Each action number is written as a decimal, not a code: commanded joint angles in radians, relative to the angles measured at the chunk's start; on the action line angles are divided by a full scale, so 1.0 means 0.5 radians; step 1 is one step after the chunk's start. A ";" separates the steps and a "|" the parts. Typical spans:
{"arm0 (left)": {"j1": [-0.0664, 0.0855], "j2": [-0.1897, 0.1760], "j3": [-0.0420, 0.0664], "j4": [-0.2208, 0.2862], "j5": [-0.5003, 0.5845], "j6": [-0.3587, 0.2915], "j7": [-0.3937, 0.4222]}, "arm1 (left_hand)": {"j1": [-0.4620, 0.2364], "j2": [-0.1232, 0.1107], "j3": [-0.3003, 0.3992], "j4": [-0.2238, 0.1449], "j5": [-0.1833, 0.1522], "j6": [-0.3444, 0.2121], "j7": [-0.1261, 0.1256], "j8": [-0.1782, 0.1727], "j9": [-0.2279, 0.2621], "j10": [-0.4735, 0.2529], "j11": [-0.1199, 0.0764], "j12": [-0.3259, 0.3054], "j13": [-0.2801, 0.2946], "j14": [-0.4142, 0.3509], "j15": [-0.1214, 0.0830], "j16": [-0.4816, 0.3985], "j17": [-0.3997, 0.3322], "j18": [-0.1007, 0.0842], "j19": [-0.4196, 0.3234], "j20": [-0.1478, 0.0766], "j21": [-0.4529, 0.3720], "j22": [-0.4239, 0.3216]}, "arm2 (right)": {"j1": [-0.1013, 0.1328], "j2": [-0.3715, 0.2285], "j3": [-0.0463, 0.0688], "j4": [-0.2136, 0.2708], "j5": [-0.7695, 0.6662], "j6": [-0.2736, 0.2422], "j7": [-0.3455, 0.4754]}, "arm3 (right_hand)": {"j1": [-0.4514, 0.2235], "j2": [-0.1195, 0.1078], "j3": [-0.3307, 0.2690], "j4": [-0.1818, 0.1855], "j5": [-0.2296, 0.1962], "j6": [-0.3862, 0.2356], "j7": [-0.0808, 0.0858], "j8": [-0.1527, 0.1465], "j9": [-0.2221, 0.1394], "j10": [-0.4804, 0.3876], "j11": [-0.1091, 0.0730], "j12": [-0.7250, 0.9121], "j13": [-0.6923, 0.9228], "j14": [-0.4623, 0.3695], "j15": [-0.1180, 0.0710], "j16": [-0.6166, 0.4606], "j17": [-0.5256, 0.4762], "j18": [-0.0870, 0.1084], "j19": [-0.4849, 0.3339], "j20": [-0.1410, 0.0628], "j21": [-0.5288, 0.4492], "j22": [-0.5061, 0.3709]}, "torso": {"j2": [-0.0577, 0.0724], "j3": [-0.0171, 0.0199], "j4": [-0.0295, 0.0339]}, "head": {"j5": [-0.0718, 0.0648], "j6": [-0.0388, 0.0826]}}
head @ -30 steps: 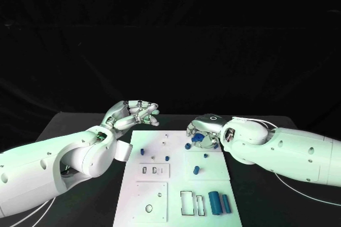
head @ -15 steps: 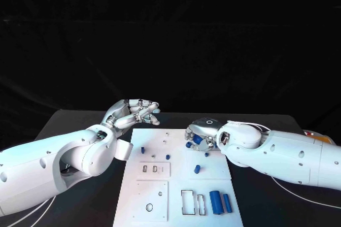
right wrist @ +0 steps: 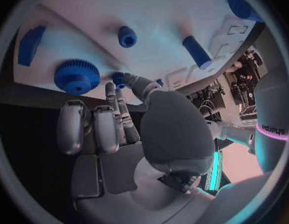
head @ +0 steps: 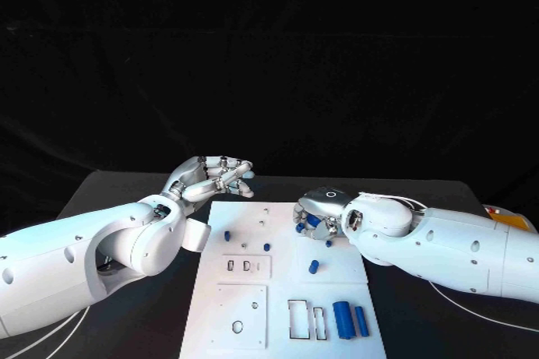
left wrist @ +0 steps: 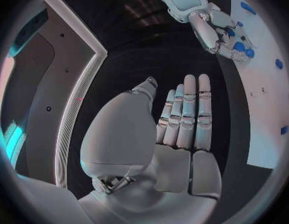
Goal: Assemble the parts on the task board
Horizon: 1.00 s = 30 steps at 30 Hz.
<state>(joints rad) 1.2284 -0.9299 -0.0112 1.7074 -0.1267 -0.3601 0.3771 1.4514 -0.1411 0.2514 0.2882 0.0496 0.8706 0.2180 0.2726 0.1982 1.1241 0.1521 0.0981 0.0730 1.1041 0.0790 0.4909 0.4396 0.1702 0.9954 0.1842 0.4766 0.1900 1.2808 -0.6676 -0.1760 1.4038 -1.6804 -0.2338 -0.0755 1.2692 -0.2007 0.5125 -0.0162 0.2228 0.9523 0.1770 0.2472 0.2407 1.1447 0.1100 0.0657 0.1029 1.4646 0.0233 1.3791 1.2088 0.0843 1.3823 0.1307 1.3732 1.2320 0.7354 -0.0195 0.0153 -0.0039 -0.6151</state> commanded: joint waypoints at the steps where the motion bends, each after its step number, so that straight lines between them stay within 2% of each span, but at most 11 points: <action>1: 0.006 0.000 0.002 0.001 -0.007 0.028 -0.020 | -0.008 0.017 0.013 -0.003 0.004 -0.011 0.006 -0.010 -0.001 -0.017 -0.002 -0.012 -0.001 -0.003 0.012 0.013 0.002 0.020 0.004 -0.001 0.008 0.002 | -0.003 0.005 0.000 0.001 -0.027 0.011 -0.012 | -0.004 0.022 0.018 0.005 0.011 0.019 0.000 0.012 0.005 0.024 -0.004 0.011 0.004 0.087 0.004 0.016 0.007 -0.033 0.016 -0.001 0.015 0.017 | 0.003 0.0014 -0.001 | 0.002 -0.007; 10: 0.010 0.003 0.002 -0.001 -0.007 0.035 -0.029 | -0.005 0.020 0.015 -0.004 0.003 -0.013 0.008 -0.012 -0.001 -0.020 0.000 -0.014 0.000 -0.006 0.013 0.016 0.006 0.020 0.003 -0.001 0.011 0.003 | -0.010 0.015 0.000 -0.018 -0.025 0.009 -0.015 | 0.005 0.044 0.062 0.012 -0.006 0.041 -0.010 0.024 0.021 0.053 -0.012 0.006 0.010 0.088 -0.002 0.033 0.018 -0.038 0.024 -0.007 0.035 0.049 | 0.012 0.0031 0.001 | 0.002 -0.015; 13: 0.010 0.003 0.002 -0.002 -0.007 0.037 -0.031 | -0.005 0.020 0.015 -0.004 0.003 -0.013 0.008 -0.012 -0.001 -0.020 0.000 -0.014 0.000 -0.006 0.013 0.016 0.006 0.020 0.003 -0.001 0.011 0.003 | -0.013 0.017 0.000 -0.020 -0.021 -0.027 -0.021 | 0.007 0.070 0.092 0.022 -0.015 0.068 -0.023 0.042 0.038 0.091 -0.025 0.012 0.019 0.089 -0.011 0.047 0.029 -0.041 0.033 -0.013 0.051 0.076 | 0.012 0.0029 -0.002 | 0.005 -0.022; 16: 0.010 0.004 0.002 -0.004 -0.007 0.038 -0.033 | -0.006 0.021 0.016 -0.003 0.003 -0.014 0.009 -0.013 -0.001 -0.021 0.001 -0.015 0.000 -0.007 0.014 0.017 0.008 0.020 0.003 0.000 0.011 0.003 | -0.015 0.016 0.000 -0.020 -0.019 -0.086 -0.039 | 0.047 0.127 0.150 0.010 -0.080 0.110 -0.046 0.081 0.075 0.144 -0.046 0.019 0.035 0.092 -0.029 0.064 0.044 -0.050 0.054 -0.028 0.080 0.124 | 0.011 0.0027 -0.002 | 0.005 -0.025; 18: 0.010 0.004 0.002 -0.005 -0.007 0.039 -0.034 | -0.006 0.021 0.016 -0.003 0.003 -0.014 0.009 -0.013 -0.001 -0.021 0.001 -0.015 0.000 -0.007 0.014 0.017 0.008 0.020 0.003 0.000 0.011 0.003 | -0.016 0.014 0.000 -0.020 -0.018 -0.115 -0.047 | 0.055 0.138 0.164 0.004 -0.086 0.119 -0.051 0.094 0.090 0.158 -0.052 0.019 0.042 0.091 -0.034 0.067 0.043 -0.051 0.056 -0.033 0.085 0.133 | 0.011 0.0021 -0.002 | 0.003 -0.025; 25: 0.011 0.002 0.002 -0.009 -0.007 0.044 -0.039 | -0.007 0.022 0.016 -0.002 0.003 -0.016 0.011 -0.014 -0.001 -0.023 0.002 -0.016 0.000 -0.009 0.015 0.019 0.010 0.020 0.002 0.000 0.012 0.004 | -0.016 -0.011 0.001 0.028 -0.019 -0.208 -0.061 | 0.062 0.144 0.178 -0.006 -0.089 0.128 -0.056 0.111 0.110 0.161 -0.056 0.013 0.046 0.091 -0.037 0.070 0.043 -0.052 0.057 -0.037 0.089 0.139 | 0.011 0.0021 -0.004 | 0.007 -0.025; 30: 0.011 0.001 0.002 -0.018 -0.007 0.046 -0.041 | -0.007 0.022 0.016 -0.002 0.003 -0.016 0.011 -0.014 -0.001 -0.023 0.002 -0.016 0.000 -0.009 0.015 0.019 0.010 0.020 0.002 0.000 0.012 0.004 | -0.008 -0.029 0.007 0.080 -0.014 -0.288 -0.085 | 0.058 0.140 0.179 -0.007 -0.091 0.132 -0.057 0.120 0.120 0.161 -0.055 0.009 0.047 0.091 -0.037 0.073 0.045 -0.056 0.067 -0.038 0.101 0.160 | 0.011 0.0006 -0.001 | 0.013 -0.007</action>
<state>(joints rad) 1.2318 -0.9302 -0.0110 1.6984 -0.1271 -0.3567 0.3544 1.4473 -0.1369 0.2541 0.2854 0.0497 0.8670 0.2215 0.2726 0.1981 1.1204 0.1557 0.0948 0.0730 1.1003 0.0826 0.4949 0.4438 0.1701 0.9953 0.1842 0.4765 0.1906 1.2748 -0.6820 -0.1737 1.4387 -1.6795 -0.3254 -0.0996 1.2960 -0.1407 0.5962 -0.0181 0.1715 1.0102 0.1505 0.3022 0.2899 1.2180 0.0801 0.0710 0.1248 1.4683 0.0121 1.4117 1.2298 0.0689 1.4074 0.1127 1.4191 1.3081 0.7411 -0.0185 0.0137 0.0011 -0.6234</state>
